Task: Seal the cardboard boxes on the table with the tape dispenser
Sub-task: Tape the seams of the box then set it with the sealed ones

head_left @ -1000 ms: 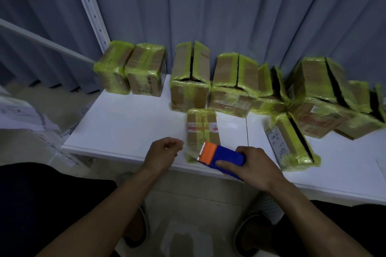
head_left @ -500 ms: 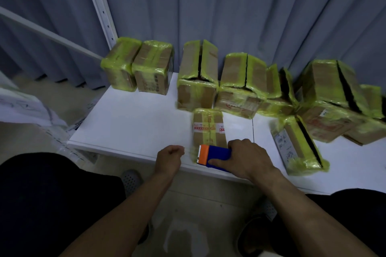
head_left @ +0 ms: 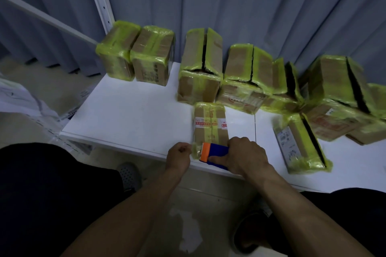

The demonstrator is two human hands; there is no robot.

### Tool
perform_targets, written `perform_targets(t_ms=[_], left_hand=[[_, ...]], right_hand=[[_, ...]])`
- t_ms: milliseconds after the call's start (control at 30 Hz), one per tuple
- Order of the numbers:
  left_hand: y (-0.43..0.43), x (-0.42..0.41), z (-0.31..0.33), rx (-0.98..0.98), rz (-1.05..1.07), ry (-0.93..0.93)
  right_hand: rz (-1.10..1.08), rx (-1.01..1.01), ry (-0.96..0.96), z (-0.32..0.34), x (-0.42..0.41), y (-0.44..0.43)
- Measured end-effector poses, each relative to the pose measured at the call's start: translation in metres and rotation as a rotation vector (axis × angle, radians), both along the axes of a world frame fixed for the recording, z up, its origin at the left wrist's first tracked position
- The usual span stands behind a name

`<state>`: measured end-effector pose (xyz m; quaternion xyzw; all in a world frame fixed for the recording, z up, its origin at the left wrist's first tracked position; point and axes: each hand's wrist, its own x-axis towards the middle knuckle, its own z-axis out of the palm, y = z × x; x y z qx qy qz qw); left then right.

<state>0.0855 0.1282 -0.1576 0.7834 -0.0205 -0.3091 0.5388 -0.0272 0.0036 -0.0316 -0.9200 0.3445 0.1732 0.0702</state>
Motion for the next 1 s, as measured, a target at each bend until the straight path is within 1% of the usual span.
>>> perform_targets(t_ms=[133,200,233,300,333,433,600,633,767,900,1000], left_hand=[[-0.005,-0.001,-0.005,0.082,-0.126,-0.065],[-0.002,0.003,-0.008,0.137,-0.094,-0.069],[0.001,0.005,-0.008,0.143,-0.061,-0.108],[0.006,0.003,-0.007,0.056,-0.050,-0.239],[0.007,-0.001,-0.005,0.001,-0.081,-0.281],[0.010,-0.014,-0.010,-0.133,-0.164,-0.285],[0.017,-0.014,-0.010,-0.216,-0.229,-0.292],[0.019,-0.011,-0.008,-0.220,-0.280,-0.337],[0.027,0.009,-0.011,-0.137,-0.526,-0.626],[0.028,0.024,-0.005,-0.107,-0.681,-0.655],[0.027,0.029,-0.001,-0.031,-0.707,-0.754]], right_hand=[[-0.005,0.009,0.004,0.000,0.001,0.001],[-0.005,0.012,0.005,0.000,0.002,0.001],[-0.010,0.018,0.008,0.001,0.002,0.000],[-0.023,0.035,0.006,0.000,0.001,-0.001],[-0.026,0.041,0.001,0.000,0.001,-0.001],[-0.036,0.065,-0.011,-0.001,0.002,-0.002],[-0.040,0.091,-0.031,0.000,0.001,-0.004],[-0.039,0.093,-0.036,0.000,0.000,-0.004],[-0.034,0.095,-0.042,-0.002,-0.004,-0.004],[-0.019,0.103,-0.051,-0.005,-0.009,-0.006],[-0.015,0.109,-0.058,-0.008,-0.012,-0.007]])
